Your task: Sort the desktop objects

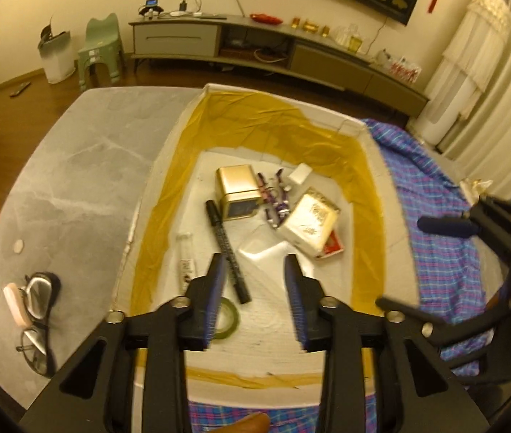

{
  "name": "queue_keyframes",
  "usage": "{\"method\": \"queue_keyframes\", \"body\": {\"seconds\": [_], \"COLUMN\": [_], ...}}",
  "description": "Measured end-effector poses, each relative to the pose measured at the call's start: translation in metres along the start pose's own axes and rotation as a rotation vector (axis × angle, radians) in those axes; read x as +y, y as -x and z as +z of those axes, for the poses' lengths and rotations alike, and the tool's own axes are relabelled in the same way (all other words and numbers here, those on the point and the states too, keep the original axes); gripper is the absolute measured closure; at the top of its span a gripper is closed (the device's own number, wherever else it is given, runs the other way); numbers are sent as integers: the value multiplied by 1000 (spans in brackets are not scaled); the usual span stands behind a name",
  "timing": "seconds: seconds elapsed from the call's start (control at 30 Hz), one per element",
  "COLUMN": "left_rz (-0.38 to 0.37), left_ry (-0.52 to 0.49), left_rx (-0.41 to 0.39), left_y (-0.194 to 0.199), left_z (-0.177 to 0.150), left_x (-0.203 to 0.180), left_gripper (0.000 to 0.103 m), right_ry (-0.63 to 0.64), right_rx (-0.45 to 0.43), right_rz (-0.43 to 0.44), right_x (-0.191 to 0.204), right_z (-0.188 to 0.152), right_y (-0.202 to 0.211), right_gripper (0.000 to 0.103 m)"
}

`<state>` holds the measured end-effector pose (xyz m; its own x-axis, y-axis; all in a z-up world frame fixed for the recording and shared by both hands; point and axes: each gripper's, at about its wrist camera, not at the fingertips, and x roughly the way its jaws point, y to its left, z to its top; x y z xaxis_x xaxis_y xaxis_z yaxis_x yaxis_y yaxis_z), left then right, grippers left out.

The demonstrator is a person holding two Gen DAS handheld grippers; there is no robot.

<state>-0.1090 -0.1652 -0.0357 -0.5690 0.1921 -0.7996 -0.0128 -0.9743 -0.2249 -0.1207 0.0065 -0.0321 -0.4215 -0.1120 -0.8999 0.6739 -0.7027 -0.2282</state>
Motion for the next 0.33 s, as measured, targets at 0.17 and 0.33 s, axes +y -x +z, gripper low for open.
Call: {"method": "queue_keyframes", "body": {"seconds": [0.17,0.33], "left_rz": [-62,-20], "left_ry": [3,-18], "left_rx": [-90,-131], "left_y": [19,31], "left_z": [-10,-27], "left_x": [-9,-19], "left_gripper": [46,45], "right_ry": [13,14], "right_rx": [0,2], "right_rz": [-5,-5], "right_x": [11,22], "right_z": [-22,-37], "right_y": [18,28], "right_gripper": [26,26]}}
